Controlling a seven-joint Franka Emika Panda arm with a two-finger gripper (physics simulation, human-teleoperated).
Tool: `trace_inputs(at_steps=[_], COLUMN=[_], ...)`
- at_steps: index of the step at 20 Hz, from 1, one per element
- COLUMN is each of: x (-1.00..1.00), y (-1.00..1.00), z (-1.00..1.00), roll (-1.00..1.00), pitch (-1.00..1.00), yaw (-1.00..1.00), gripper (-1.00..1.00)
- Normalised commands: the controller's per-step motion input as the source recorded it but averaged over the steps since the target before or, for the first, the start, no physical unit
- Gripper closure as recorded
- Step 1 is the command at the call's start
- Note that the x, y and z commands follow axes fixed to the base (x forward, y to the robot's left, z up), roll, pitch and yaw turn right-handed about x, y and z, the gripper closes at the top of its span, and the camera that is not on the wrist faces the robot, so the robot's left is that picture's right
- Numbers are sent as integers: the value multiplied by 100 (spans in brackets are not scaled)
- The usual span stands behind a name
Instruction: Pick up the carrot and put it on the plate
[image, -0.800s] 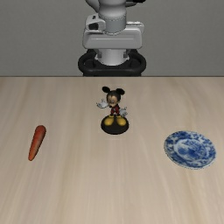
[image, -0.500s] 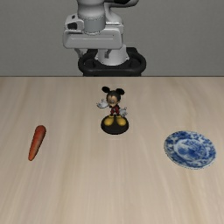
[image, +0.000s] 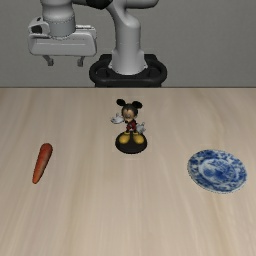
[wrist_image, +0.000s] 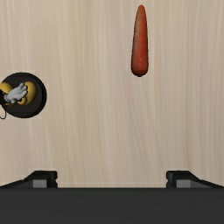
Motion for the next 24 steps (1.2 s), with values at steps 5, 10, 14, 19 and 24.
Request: trace_inputs(at_steps=[5, 10, 14, 19, 24], x=[20, 100, 100, 80, -20], y=[-80, 0, 0, -20, 20], z=[0, 0, 0, 0, -60], roll=[0, 0, 0, 0, 0], pitch=[0, 0, 0, 0, 0], yaw=[0, 0, 0, 0, 0], gripper=[-100, -100, -100, -100, -100])
